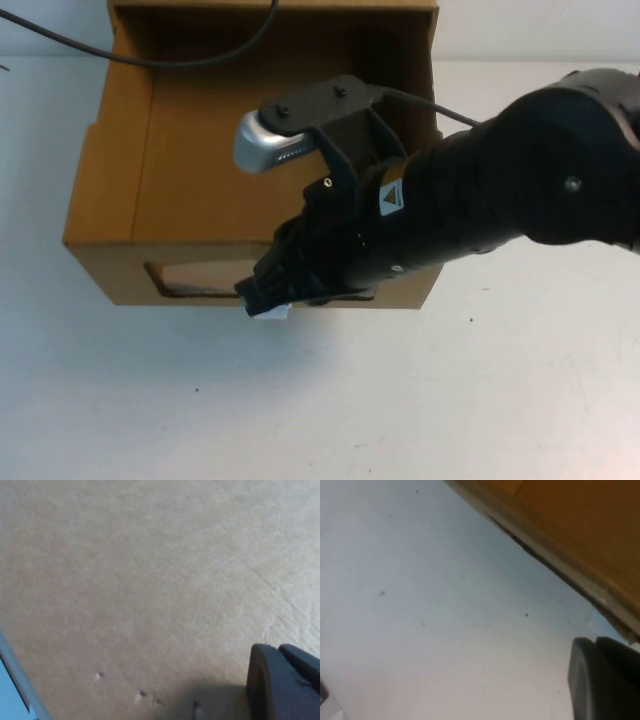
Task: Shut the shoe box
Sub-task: Close the shoe box with your right arm
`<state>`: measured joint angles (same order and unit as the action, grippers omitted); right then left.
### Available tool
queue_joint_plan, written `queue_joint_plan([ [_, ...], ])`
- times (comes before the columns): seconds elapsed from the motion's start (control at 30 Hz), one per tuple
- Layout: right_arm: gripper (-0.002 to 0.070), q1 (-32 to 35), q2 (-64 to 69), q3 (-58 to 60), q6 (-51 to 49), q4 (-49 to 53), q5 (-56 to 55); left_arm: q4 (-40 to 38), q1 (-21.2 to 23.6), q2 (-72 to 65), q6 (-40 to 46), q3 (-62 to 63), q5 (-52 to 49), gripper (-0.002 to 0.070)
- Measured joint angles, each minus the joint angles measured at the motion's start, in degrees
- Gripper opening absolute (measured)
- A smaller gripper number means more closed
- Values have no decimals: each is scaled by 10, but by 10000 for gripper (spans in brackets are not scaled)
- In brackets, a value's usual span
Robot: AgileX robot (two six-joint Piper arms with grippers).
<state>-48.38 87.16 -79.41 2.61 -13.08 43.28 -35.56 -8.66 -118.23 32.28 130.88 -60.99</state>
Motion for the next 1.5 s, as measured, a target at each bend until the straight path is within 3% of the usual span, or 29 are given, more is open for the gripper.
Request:
queue_joint_plan([
  [1.0, -11, 106, 136, -199, 0, -5, -3, 0, 0, -1, 0, 0, 2, -2],
  [1.5, -11, 158, 199, -257, 11, -56, -93, -1, 0, -1, 0, 0, 2, -2],
])
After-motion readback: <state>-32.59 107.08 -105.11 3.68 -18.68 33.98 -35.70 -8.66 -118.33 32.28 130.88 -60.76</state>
